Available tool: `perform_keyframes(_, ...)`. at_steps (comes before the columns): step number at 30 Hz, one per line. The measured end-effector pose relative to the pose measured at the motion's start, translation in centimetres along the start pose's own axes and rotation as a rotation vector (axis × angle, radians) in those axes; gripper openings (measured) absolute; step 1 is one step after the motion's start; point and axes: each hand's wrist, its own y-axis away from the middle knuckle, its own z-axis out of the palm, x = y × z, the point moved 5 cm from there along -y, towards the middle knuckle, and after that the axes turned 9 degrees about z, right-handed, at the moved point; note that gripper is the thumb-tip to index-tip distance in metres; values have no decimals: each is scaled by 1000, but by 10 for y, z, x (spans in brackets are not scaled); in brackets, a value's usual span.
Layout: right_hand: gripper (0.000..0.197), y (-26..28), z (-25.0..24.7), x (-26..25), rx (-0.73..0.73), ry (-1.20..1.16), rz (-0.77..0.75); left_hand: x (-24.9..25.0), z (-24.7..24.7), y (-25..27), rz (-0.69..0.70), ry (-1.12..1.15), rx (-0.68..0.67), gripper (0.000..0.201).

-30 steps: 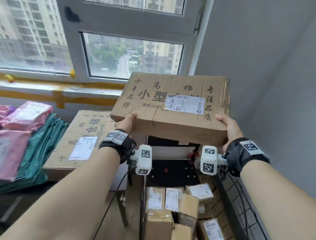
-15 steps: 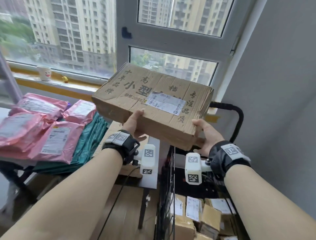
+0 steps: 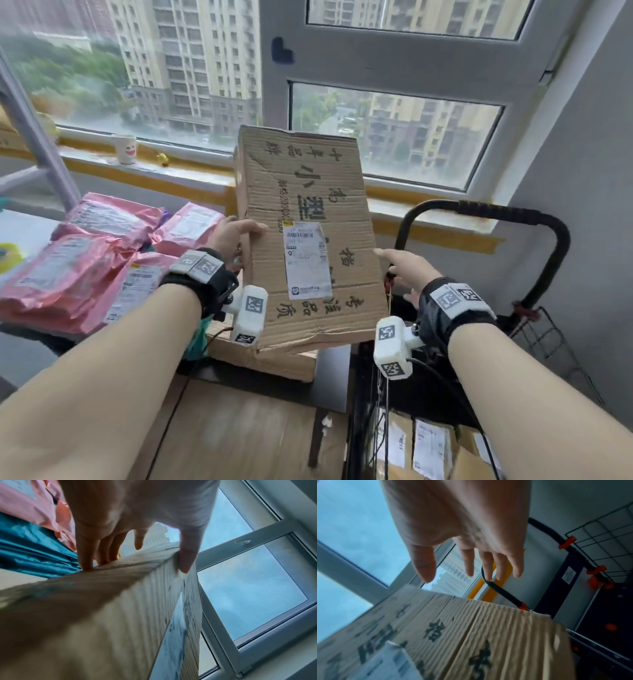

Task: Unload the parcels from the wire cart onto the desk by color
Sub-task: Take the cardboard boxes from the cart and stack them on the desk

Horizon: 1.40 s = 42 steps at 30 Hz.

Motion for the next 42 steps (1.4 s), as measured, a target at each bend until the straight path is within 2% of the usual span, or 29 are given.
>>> perform_keyframes(2,56,-19,15,2,-76,24,30,3,0,-10,-4,-18,-21,28)
perform_keyframes(4,51,-33,30,1,-131,-3,64,5,-3,-23,24,-34,-4,14)
perform_keyframes(7,26,-40,49,-4,-171,0,75,-2,-11,-43,91,-216,-10,34)
perform_keyframes(9,20,-45,60,-11,-159,54,70,-7,-18,-57,123,-380,-44,34)
perform_keyframes(12,12,-50,68,-18,-132,69,106,-15,-27,-74,111,-471,-103,44)
perform_keyframes(15,27,-53,79,-19,-133,79,151,-18,-33,-82,73,-539,-152,52)
perform_keyframes(18,31,-53,92,-17,-122,130,175,-27,-34,-81,20,-586,-225,56)
perform_keyframes(21,41,-57,96,-16,-79,128,174,-36,-35,-83,38,-629,-262,57)
perform_keyframes(26,30,-55,96,-21,-41,140,128,-37,-40,-89,50,-612,-271,58)
perform_keyframes(31,28,-55,101,-21,-18,118,122,-41,-45,-93,52,-558,-269,60)
perform_keyframes(36,42,-58,110,-13,-41,119,135,-47,-46,-93,49,-515,-308,65)
perform_keyframes(39,47,-55,107,-12,-42,143,127,-46,-42,-89,85,-511,-298,66)
perform_keyframes(42,45,-49,92,-17,18,163,77,-24,-25,-84,251,-499,-264,68)
